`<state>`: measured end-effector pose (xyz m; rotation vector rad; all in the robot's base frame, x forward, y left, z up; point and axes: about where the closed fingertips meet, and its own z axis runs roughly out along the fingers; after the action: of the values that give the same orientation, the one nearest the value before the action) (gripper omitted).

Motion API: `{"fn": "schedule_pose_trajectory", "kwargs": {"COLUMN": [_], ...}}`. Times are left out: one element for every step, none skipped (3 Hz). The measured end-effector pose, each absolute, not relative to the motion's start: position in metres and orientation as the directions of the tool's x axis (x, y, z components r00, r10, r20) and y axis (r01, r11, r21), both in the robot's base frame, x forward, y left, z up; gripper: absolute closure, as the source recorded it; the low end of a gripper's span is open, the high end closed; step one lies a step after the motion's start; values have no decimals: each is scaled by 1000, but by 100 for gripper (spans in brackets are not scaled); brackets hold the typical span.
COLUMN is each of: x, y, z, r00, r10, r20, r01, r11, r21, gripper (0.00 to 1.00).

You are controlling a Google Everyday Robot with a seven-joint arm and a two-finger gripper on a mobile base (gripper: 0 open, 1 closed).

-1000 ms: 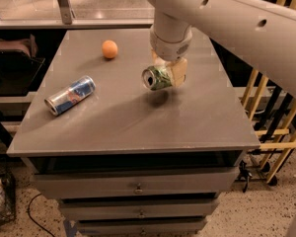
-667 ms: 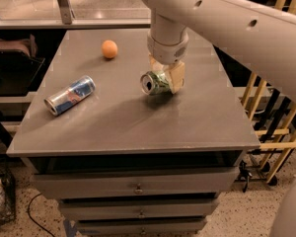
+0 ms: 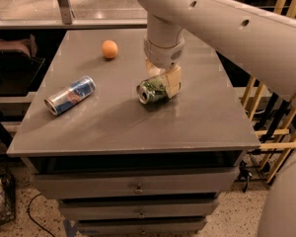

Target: Knock green can over

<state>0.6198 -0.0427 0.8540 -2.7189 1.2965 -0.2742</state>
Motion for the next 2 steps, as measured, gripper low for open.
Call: {"fn": "schedule_pose_trajectory", "kwargs": {"x": [620,621], "y": [-43,-42], "z": [853,852], "r00": [617,618], "r10": [-778,-778], "r20": [113,113], "r01": [-757,-757], "r11": [-627,-627], "r21": [-183,-184], "gripper": [81,59]}}
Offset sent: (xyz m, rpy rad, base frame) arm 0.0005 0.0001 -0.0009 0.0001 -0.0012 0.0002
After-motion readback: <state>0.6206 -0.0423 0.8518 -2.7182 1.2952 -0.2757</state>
